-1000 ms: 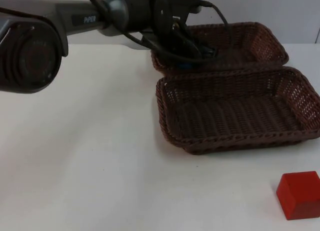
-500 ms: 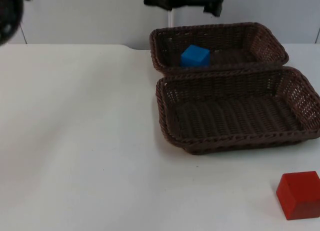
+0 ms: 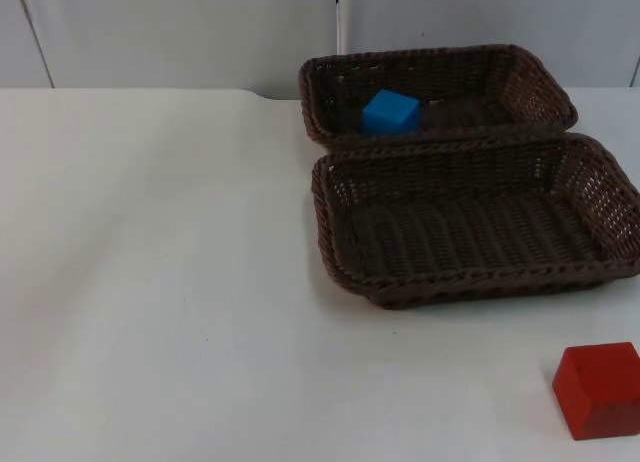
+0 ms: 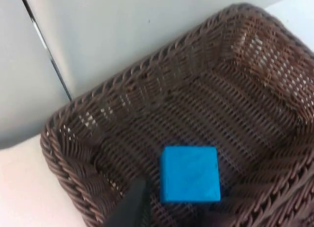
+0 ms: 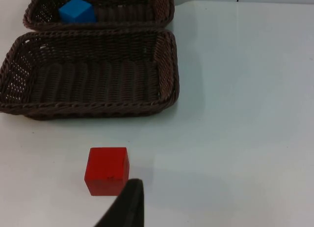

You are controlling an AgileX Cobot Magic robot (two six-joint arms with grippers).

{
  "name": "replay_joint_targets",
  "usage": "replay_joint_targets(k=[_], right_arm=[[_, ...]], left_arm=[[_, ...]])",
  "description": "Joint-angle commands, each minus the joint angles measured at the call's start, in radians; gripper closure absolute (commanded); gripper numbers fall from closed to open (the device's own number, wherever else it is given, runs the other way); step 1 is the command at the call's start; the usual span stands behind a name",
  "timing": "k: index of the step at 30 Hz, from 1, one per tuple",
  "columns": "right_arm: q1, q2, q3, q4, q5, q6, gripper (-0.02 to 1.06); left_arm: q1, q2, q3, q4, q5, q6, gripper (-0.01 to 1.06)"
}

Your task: Pick up one cube with the left hand and place it into the upper basket. Pick up one cube with the right hand and place it into the lower basket.

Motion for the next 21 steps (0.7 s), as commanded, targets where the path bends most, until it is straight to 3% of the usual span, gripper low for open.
replay_joint_targets(k=[1,11,21], right_arm=[[-0.004,-0.004,0.000,0.000,-0.006,0.000,-0.01],[-0.004,-0.004,0.000,0.000,-0.006,0.000,-0.01],[-0.004,-0.004,0.000,0.000,-0.006,0.000,-0.01]], left_arm=[[-0.005,-0.022,-0.005,-0.002,0.021,0.000,0.00],[-0.021,-0.034,0.005,0.005,0.060,0.003,0.00],[-0.030,-0.036,0.122,-0.013,-0.004,0.007,0.00]])
